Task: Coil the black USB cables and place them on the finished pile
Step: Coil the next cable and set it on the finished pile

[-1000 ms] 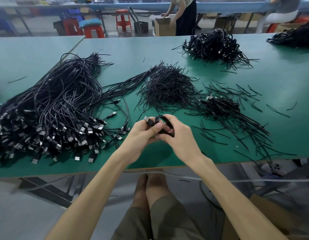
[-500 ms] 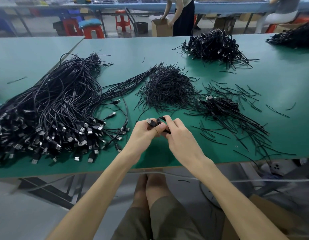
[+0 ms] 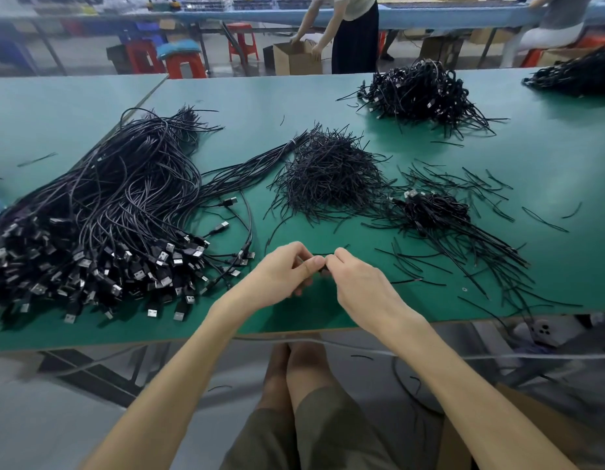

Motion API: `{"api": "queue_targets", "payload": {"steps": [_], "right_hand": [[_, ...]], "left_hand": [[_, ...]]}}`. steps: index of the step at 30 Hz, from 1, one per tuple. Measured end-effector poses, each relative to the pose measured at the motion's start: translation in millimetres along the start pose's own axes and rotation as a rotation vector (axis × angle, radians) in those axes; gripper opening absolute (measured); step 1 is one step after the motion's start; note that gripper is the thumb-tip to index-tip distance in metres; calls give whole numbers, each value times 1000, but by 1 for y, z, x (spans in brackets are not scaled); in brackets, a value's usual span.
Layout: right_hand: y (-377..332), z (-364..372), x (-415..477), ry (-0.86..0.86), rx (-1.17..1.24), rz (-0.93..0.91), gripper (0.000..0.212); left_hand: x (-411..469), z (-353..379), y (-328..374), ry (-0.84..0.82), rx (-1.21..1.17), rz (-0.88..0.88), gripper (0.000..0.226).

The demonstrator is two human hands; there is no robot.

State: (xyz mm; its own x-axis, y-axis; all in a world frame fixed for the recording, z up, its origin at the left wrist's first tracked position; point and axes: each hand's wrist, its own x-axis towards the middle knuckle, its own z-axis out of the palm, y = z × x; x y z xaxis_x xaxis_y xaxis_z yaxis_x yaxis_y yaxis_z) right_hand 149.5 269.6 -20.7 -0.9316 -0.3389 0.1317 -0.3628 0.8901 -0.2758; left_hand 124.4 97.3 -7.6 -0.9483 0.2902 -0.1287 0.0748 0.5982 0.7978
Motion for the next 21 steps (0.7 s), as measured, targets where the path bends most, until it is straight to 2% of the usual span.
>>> {"api": "queue_targets", "payload": {"steps": [3,5,9,12,15,17,21], "right_hand": [[1,0,0,-6,-10,-32,27],[3,-2,0,14,0,-44,29],[2,-5,-1,45,67,-57,29],[1,-6,-2,59,161,-61,14],[2,-4,0,63,230,-62,15],[2,-1,3,49,176,-59,18],[2,1,2,114,60,-75,11]], "left_hand": [[-2,-2,6,-95,356,46,39],[-5,-2,12,-134,443,74,51],[-8,-4,14,-103,408,70,68],[-6,-2,10,-9,438,93,58],[-4,4,6,91,417,106,52],[-4,7,4,136,396,127,53],[-3,8,4,139,309,139,54]]}}
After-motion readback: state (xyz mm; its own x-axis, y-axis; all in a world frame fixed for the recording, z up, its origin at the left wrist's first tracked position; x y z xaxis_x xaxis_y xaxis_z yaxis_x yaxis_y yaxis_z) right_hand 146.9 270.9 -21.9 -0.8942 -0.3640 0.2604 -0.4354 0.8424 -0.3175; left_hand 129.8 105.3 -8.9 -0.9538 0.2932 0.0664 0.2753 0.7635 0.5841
